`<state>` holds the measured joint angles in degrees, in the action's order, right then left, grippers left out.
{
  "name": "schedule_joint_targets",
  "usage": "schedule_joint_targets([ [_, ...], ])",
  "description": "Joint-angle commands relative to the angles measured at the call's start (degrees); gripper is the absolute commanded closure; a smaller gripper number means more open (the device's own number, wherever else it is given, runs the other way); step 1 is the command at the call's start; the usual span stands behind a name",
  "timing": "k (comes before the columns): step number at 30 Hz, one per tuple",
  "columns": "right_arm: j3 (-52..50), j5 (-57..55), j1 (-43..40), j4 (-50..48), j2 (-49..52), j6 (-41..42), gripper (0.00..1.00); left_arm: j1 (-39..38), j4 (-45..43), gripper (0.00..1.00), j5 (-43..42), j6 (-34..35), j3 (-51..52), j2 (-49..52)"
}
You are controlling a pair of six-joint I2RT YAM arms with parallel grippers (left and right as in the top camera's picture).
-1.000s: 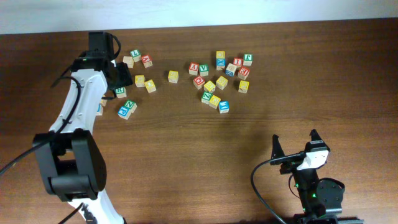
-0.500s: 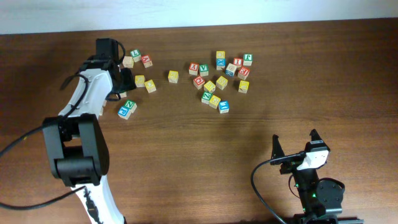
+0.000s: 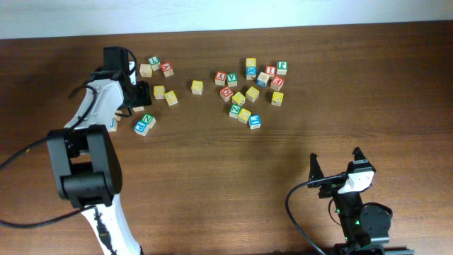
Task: Spell out RSS
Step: 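Lower the left gripper and grasp the green R block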
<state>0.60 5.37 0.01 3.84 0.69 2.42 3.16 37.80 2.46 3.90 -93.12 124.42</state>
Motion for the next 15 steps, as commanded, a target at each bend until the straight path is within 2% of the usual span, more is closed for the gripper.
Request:
schedule_joint_targets([
  [1,-0.3,-0.3,-0.4,0.3,-0.5,0.2,0.02,0.4,-0.8,0.32,-1.2,-1.4,-0.2,2.3],
  [4,-0.3,-0.3,-0.4,0.3,-0.5,0.2,0.02,0.4,-1.7,0.37,-1.2,-1.4,-0.2,2.3],
  [15,-0.3,-0.3,-0.4,0.3,-0.5,0.2,0.02,0.4,-2.5,0.43,-1.2,-1.4,0.3,2.4],
])
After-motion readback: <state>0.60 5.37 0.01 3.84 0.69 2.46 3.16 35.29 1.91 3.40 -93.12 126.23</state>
